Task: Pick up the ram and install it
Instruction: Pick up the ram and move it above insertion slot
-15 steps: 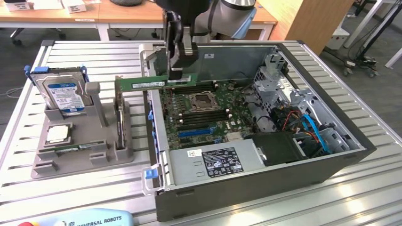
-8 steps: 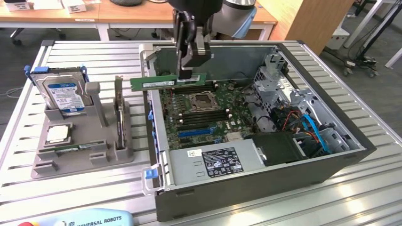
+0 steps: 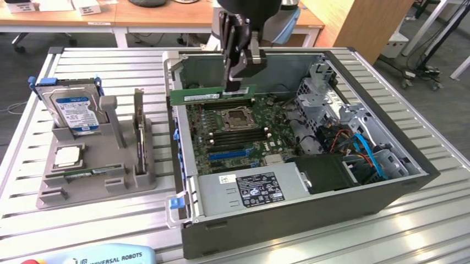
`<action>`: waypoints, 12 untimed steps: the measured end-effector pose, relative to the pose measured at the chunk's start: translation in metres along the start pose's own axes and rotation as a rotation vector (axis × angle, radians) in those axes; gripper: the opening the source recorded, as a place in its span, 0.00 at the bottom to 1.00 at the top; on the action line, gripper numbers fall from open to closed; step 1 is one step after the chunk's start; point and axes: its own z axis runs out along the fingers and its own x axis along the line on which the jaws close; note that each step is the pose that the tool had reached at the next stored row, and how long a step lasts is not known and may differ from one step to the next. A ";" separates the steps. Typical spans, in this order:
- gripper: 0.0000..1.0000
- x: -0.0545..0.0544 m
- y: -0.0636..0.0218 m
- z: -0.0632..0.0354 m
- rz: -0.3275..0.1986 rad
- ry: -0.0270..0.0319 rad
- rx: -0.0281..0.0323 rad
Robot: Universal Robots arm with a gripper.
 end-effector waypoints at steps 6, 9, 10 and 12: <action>0.11 0.001 -0.0184 -0.0006 0.000 0.0000 0.0000; 0.11 0.001 -0.0280 -0.0009 -0.001 -0.0001 0.0001; 0.11 0.001 -0.0312 -0.0010 -0.001 0.0000 0.0000; 0.11 0.001 -0.0374 -0.0012 -0.001 -0.0001 0.0000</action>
